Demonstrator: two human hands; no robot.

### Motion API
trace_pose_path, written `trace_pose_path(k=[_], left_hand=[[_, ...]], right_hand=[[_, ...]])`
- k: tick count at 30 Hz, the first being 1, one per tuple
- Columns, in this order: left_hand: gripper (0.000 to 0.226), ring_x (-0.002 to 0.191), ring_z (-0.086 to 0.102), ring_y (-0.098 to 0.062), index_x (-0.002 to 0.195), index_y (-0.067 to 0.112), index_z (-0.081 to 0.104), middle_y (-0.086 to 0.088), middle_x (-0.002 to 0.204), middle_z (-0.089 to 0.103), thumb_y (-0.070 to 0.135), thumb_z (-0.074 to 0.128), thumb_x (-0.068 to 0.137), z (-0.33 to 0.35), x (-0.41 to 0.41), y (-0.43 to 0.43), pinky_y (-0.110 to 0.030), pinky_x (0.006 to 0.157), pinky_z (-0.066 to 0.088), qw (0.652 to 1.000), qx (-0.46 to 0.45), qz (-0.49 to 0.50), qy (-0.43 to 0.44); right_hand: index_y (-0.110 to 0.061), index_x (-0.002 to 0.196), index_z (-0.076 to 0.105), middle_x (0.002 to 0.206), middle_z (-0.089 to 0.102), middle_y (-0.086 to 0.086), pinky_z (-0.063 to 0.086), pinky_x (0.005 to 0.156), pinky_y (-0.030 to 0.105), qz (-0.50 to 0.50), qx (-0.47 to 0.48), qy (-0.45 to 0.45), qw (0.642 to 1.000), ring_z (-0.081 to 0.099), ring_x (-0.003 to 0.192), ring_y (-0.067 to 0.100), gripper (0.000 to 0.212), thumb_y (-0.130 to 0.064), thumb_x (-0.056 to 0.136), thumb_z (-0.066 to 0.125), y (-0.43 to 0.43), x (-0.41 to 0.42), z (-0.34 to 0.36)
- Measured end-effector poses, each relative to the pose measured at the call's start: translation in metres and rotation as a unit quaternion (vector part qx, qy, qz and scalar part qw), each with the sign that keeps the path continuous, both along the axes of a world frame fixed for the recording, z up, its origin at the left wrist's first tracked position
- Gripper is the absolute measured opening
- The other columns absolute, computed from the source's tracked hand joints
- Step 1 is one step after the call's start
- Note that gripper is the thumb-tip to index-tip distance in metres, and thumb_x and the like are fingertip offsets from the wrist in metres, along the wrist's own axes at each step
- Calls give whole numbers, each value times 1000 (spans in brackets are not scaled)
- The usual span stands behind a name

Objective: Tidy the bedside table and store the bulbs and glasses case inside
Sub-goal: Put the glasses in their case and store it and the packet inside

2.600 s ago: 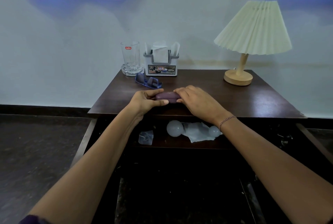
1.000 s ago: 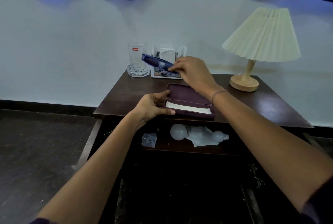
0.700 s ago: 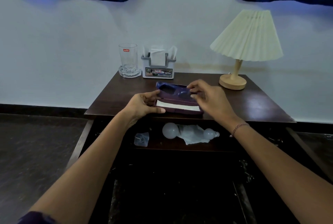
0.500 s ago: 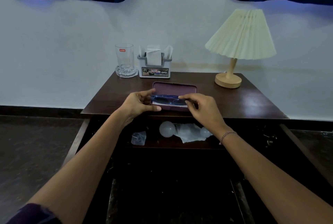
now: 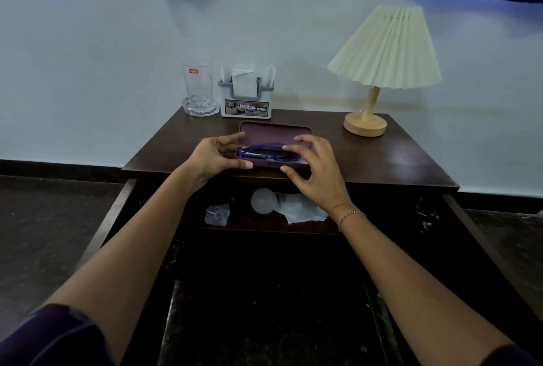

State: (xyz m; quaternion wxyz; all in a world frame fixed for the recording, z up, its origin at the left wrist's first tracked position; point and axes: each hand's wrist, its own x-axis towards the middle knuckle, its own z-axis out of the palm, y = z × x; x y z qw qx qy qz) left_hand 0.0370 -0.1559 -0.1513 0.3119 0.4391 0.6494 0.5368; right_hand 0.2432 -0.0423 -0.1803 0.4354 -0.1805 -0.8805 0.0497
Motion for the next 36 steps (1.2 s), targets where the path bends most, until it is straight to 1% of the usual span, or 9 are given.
trace_pose_path(k=[8,12,15,17,20,23,26,30,36], left_hand=[[103,79,69,-1,138,41,37,5,84,76,2,84,56,-1,2,-3,-22,91,47,1000,28,-5,-3],[123,77,70,-3,145,42,17,0,91,75,9,85,49,-1,-2,-3,-27,92,48,1000,25,-1,-1],[111,97,67,-13,147,25,24,1,99,72,2,83,55,1,-2,-2,-32,98,47,1000,4,-1,3],[95,92,69,-7,139,20,42,9,91,76,-2,82,56,1,-2,0,-20,87,53,1000,14,-19,18],[87,77,71,-3,126,21,55,7,84,76,3,84,45,1,-4,1,-14,71,55,999,44,-22,8],[66,75,71,-7,103,26,61,-5,91,72,11,83,43,-3,-5,-1,-18,70,56,997,70,0,-11],[44,77,69,-5,91,29,68,0,87,73,15,84,52,-8,-2,-3,-16,70,55,997,74,12,17],[37,72,69,0,94,21,68,0,89,72,1,78,64,-8,1,-2,-12,66,53,995,96,5,9],[38,73,69,1,93,27,71,11,86,73,2,79,66,-10,14,-9,-11,72,53,986,154,45,35]], right_hand=[[-17,143,28,150,29,4,14,117,25,-33,-88,26,995,18,142,19,88,-46,73,72,-3,-1,4],[-22,149,7,158,9,1,10,117,33,-19,-181,2,983,1,146,18,112,-51,65,76,1,0,10],[-24,149,0,159,4,2,11,117,38,-7,-226,-51,973,-2,147,20,121,-53,60,78,6,0,15],[-22,149,2,157,14,5,16,114,31,-4,-235,-67,970,11,145,21,124,-52,58,80,11,0,18],[-18,149,7,147,32,8,24,107,24,-11,-238,-51,970,34,135,22,124,-49,56,83,16,-1,19],[-16,148,11,138,45,8,35,110,30,11,-262,-20,965,45,127,21,116,-33,61,85,15,-1,16],[-15,145,28,123,60,4,38,101,21,20,-260,7,965,53,113,11,97,-17,65,83,11,0,13],[-15,124,58,119,64,4,41,94,10,34,-236,25,971,57,112,11,64,-15,65,83,9,2,12],[-16,116,65,115,66,1,41,88,3,55,-215,47,974,58,105,6,52,-17,67,82,8,3,11]])
